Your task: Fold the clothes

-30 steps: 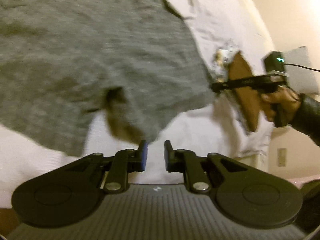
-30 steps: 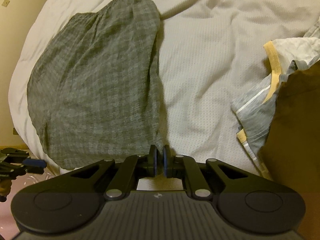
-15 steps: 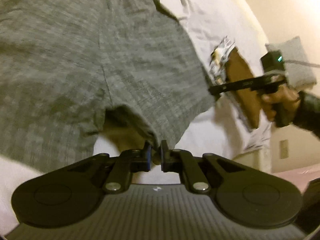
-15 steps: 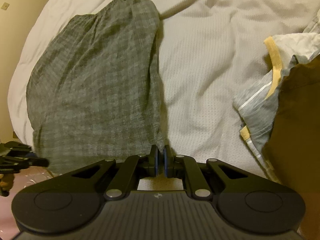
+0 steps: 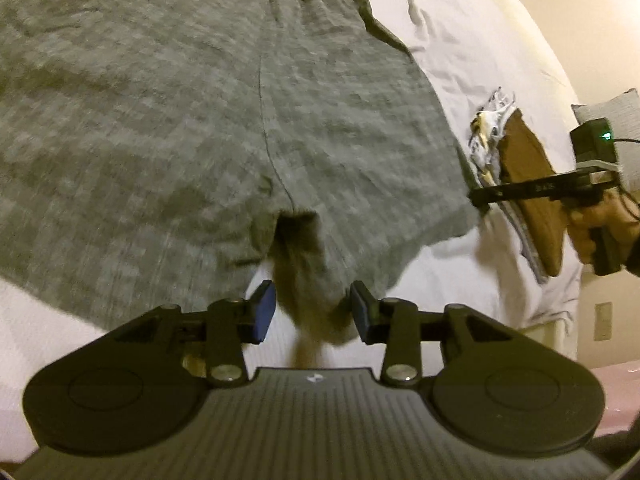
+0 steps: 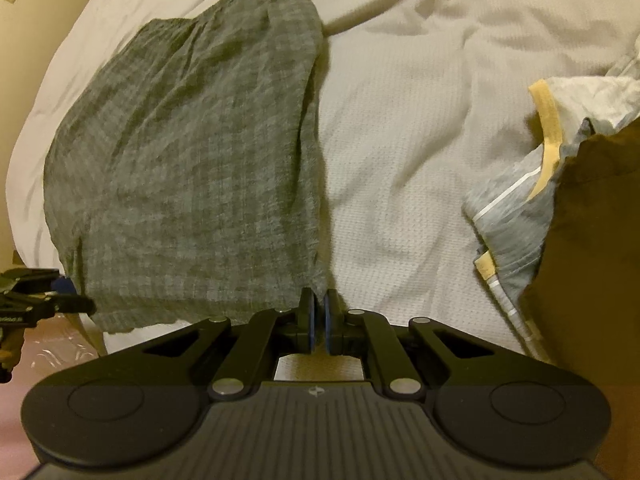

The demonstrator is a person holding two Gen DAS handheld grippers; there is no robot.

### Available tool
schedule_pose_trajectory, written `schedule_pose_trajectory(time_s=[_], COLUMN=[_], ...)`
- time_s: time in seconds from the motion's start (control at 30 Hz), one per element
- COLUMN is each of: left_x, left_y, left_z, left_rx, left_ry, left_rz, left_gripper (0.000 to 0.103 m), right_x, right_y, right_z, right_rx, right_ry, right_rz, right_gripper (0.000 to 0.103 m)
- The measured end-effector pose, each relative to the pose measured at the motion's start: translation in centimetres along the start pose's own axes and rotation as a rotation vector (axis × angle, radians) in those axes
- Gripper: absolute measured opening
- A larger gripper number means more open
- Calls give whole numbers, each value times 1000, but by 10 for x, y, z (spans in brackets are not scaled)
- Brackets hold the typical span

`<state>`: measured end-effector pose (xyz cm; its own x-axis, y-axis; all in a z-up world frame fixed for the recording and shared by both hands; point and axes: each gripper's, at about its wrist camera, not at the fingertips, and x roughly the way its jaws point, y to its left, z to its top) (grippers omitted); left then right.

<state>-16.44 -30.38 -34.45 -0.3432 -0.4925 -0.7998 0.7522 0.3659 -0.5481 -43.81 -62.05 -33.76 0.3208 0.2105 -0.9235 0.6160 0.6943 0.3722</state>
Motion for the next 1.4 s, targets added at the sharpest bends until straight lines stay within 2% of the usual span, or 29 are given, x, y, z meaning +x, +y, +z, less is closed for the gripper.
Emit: schedule_pose_trajectory(time_s=[0.03, 0.07, 0.13, 0.2, 0.33, 0.37, 0.43, 0.53, 0.6, 0.67, 0.7, 0.77, 0.9, 1.27, 1.4], left_x=[2, 2, -5, -16, -28, -28, -24, -8, 3, 9, 7, -4, -22, 18, 15], left_y=[-2, -5, -14, -18, -7, -3, 2, 2, 2, 3, 1, -3, 2, 1, 0], left_z=[1, 1, 0, -3, -11, -11, -8, -4, -1, 0, 0, 0, 1, -2, -3], left_rx=[8, 17, 50, 74, 66, 52, 30, 38, 34, 9, 4, -2, -60, -59, -39], left_ry=[11, 32, 59, 83, 77, 63, 31, 26, 39, 61, 63, 60, 72, 141, 152], left_rz=[-36, -76, -118, -129, -47, -27, -6, -11, -26, -59, -75, -105, -99, -38, -5], left_gripper=[6, 4, 5, 4, 7, 11, 35, 36, 31, 7, 2, 2, 2, 2, 3], right_x=[-1, -2, -5, -6, -3, -2, 0, 2, 3, -1, -5, -13, -26, -2, 7], right_y=[0, -1, -3, -4, -6, -6, -5, -3, -2, -1, 1, 3, 4, 16, 21], right_z=[0, 1, 2, 2, 2, 2, 2, 3, 3, 2, 2, 2, 0, -2, 0], right_rx=[1, 1, 5, 7, 13, 13, 12, 15, 17, 1, -13, -41, -60, -139, -148], right_ry=[-1, 0, -3, -3, -3, -2, -1, -1, -1, -4, -7, -14, -10, 43, 36], right_rz=[-1, -2, -4, -4, -1, 0, 1, 2, 0, -13, -22, -34, -43, -155, -175], right_gripper=[5, 4, 4, 4, 4, 5, 5, 5, 5, 3, 1, 0, 0, 0, 0])
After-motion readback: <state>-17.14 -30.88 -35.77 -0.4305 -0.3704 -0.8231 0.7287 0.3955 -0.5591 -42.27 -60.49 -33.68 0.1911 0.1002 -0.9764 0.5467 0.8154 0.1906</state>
